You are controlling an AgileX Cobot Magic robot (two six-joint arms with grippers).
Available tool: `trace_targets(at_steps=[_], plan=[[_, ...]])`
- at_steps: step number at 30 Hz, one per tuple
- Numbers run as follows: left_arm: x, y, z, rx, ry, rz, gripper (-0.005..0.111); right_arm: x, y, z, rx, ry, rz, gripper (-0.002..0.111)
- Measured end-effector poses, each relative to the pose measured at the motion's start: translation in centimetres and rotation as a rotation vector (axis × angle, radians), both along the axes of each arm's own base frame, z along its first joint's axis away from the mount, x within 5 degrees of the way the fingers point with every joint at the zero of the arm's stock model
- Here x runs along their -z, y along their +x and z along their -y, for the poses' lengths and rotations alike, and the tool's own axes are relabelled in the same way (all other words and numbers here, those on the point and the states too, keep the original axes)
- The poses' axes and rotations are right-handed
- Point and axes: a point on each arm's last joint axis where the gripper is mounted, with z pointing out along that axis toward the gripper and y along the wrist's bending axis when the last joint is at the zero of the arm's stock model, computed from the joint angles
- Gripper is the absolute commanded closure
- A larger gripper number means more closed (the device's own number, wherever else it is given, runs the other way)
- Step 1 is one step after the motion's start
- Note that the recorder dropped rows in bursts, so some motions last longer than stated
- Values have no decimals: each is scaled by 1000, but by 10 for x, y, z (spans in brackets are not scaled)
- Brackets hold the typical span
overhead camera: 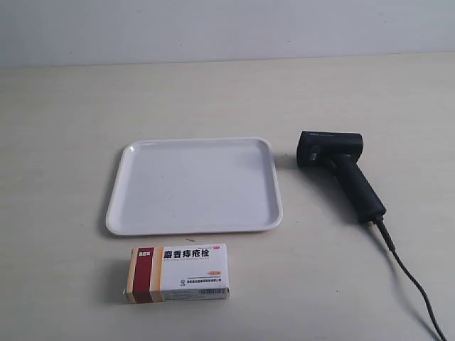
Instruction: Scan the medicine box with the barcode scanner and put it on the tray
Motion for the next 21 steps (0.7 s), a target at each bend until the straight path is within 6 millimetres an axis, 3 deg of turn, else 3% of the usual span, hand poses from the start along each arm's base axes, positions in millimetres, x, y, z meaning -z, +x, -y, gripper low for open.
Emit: trace_targets(at_steps=[7, 11, 15, 19, 21], plan=[[0, 0, 0, -1, -13, 1, 104, 0, 0, 0, 0, 0, 0, 108], [-3, 0, 1, -6, -200, 16, 104, 0, 0, 0, 0, 0, 0, 108], [-15, 0, 2, 8, -432, 136, 107, 0, 0, 0, -1, 16, -1, 108], [-36, -2, 1, 55, -459, 361, 107, -5, 0, -1, -8, 87, 47, 108], [-45, 2, 2, 54, -428, 372, 107, -8, 0, -2, -10, 146, 83, 108]])
